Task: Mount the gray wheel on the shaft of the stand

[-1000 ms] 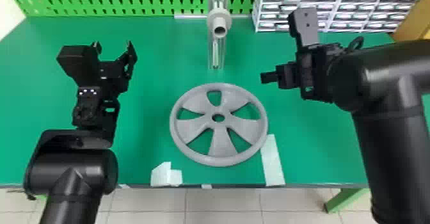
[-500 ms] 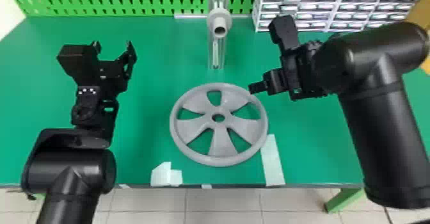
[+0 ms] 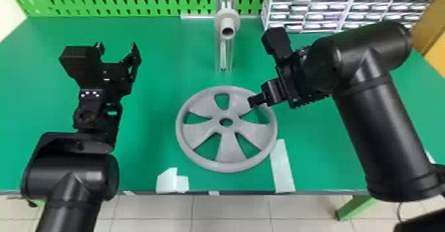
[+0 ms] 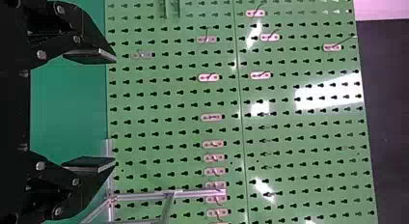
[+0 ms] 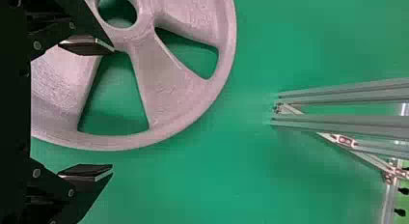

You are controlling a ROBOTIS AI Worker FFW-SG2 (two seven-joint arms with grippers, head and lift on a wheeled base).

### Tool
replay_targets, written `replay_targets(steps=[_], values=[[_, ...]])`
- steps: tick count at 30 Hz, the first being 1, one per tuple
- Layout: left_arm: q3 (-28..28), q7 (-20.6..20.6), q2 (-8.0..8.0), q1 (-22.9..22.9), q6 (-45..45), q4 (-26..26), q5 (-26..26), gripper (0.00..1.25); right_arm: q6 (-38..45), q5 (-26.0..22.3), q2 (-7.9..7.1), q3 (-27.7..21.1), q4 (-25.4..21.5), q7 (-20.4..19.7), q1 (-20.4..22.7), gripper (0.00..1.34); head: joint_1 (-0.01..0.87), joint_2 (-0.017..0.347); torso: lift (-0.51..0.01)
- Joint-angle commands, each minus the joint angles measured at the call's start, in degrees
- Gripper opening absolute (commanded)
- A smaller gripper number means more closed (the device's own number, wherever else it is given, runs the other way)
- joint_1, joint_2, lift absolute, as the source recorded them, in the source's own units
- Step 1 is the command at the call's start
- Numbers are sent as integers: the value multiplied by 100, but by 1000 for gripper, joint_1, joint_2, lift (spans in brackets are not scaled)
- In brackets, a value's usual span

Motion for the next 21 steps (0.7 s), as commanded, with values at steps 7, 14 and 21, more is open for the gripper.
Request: replay_targets(steps=[7, 14, 21], values=[[-14, 9, 16, -1, 10, 0, 9, 756, 25, 136, 12, 73, 269, 0, -75, 937, 865, 52, -101], [-23, 9, 25, -9, 1, 0, 9, 756, 8, 303, 30, 91, 419, 0, -101, 936, 865, 52, -101], [-32, 18, 25, -18, 1, 0, 18, 756, -62, 311, 39, 99, 586, 0, -101, 933, 865, 52, -101]])
